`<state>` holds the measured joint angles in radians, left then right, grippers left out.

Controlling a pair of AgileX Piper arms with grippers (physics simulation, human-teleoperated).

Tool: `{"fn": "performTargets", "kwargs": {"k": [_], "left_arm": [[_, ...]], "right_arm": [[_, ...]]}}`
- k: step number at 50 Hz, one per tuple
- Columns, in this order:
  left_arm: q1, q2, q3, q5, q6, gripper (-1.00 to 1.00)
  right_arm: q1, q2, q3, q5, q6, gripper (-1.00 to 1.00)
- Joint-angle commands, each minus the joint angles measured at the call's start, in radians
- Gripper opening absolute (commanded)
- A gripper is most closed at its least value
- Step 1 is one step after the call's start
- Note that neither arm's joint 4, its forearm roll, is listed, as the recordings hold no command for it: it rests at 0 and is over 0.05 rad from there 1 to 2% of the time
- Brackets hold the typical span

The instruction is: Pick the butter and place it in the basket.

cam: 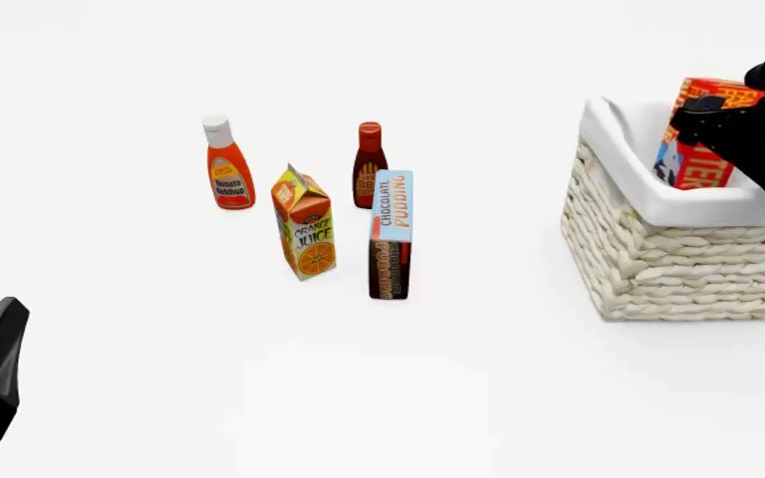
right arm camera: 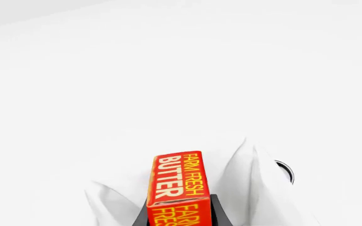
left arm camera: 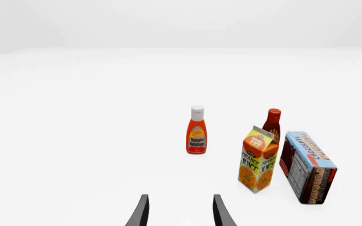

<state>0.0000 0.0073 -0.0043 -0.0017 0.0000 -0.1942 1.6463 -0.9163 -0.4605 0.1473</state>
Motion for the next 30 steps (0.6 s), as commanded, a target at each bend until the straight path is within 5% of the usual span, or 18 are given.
{"fn": "performTargets", "kwargs": {"k": [1,30], "left_arm": [[0.000,0.000,0.000,0.000,0.000,1.00],[0.000,0.000,0.000,0.000,0.000,1.00]], "right_arm": [[-0.002,-0.002,-0.019,-0.006,0.021,-1.00],[-0.006,0.023,-0.027,-0.008,0.022,-1.00]]}}
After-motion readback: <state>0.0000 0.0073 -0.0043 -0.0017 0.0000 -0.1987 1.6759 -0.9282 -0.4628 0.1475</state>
